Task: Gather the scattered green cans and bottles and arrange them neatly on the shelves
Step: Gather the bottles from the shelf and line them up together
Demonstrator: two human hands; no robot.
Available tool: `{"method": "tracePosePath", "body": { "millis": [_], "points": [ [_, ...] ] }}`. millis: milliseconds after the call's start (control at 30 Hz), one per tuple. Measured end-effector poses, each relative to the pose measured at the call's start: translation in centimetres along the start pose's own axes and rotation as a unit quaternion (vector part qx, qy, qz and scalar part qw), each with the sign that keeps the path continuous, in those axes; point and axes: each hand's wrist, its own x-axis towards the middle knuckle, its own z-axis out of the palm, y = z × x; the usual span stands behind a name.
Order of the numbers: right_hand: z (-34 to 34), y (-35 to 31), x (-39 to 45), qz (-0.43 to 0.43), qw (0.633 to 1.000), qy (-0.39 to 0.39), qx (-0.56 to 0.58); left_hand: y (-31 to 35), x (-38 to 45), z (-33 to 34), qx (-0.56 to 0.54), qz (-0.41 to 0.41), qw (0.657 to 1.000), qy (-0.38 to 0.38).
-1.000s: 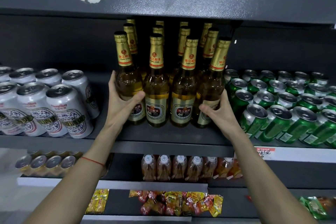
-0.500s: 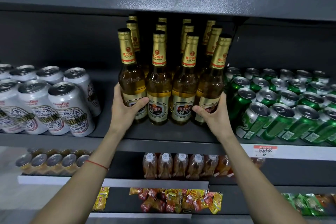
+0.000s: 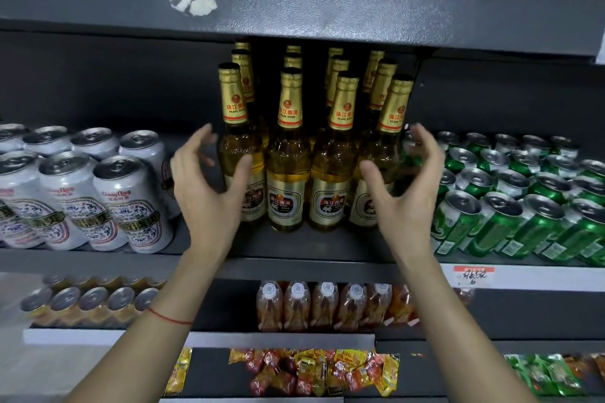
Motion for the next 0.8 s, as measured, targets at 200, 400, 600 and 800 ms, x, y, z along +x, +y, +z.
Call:
{"method": "tracePosePath", "body": {
  "millis": [200, 400, 600, 800],
  "points": [
    [1.8, -4.1, 4.0, 0.013, 0.986, -0.15, -0.072, 5.4, 5.0, 1.8, 0.02, -0.02, 0.982, -0.187],
    [3.4, -3.9, 5.4, 0.102, 0.959, -0.234, -0.124, 5.4, 6.3, 4.8, 0.049, -0.089, 0.949, -0.299],
    [3.4, -3.6, 5.2, 0.095, 0.964, -0.211, -0.133, 5.2, 5.6, 5.6, 0.024, -0.101, 0.965, -0.242],
    [3.5, -3.6, 5.1, 0.097, 0.967, -0.199, -0.128, 5.1, 5.4, 6.0, 0.012, -0.105, 0.97, -0.22]
  ]
}}
